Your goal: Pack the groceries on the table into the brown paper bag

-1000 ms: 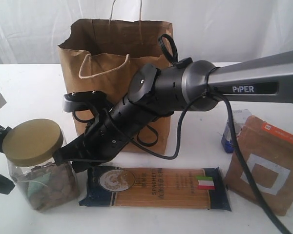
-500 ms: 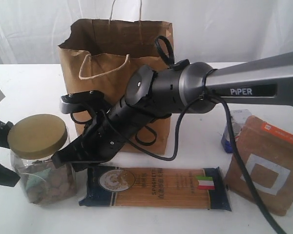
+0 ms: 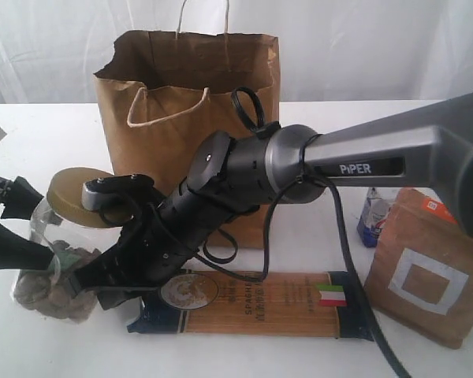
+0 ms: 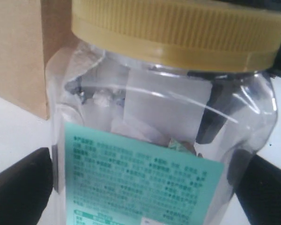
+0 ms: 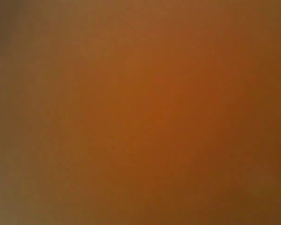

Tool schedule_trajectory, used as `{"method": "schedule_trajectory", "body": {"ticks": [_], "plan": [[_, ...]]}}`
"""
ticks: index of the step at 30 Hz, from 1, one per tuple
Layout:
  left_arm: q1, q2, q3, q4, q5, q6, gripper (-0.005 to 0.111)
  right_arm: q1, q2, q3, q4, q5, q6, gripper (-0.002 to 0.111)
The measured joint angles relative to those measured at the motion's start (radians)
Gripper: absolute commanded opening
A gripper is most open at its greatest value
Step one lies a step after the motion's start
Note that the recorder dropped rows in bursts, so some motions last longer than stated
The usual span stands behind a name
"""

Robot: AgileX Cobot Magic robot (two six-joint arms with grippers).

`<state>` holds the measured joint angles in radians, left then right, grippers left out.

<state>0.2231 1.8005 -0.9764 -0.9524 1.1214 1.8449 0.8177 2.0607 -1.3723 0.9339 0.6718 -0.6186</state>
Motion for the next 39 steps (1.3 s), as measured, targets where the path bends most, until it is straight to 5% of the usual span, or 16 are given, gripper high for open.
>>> {"method": "schedule_trajectory", "body": {"ticks": [31, 35, 39], "plan": [[0.0, 0.0, 0.0, -0.05, 0.0, -0.107, 0.104, 0.0, 0.001, 0.0, -0.006, -0.113, -0.126, 0.0], [0.0, 0.0, 0.0, -0.051, 0.0, -0.111, 0.073, 0.0, 0.001, 0.0, -0.01, -0.109, -0.129, 0.0], [0.0, 0.0, 0.0, -0.051, 0.0, -0.113, 0.018, 0.0, 0.001, 0.001, -0.013, -0.107, -0.129, 0.0]]}}
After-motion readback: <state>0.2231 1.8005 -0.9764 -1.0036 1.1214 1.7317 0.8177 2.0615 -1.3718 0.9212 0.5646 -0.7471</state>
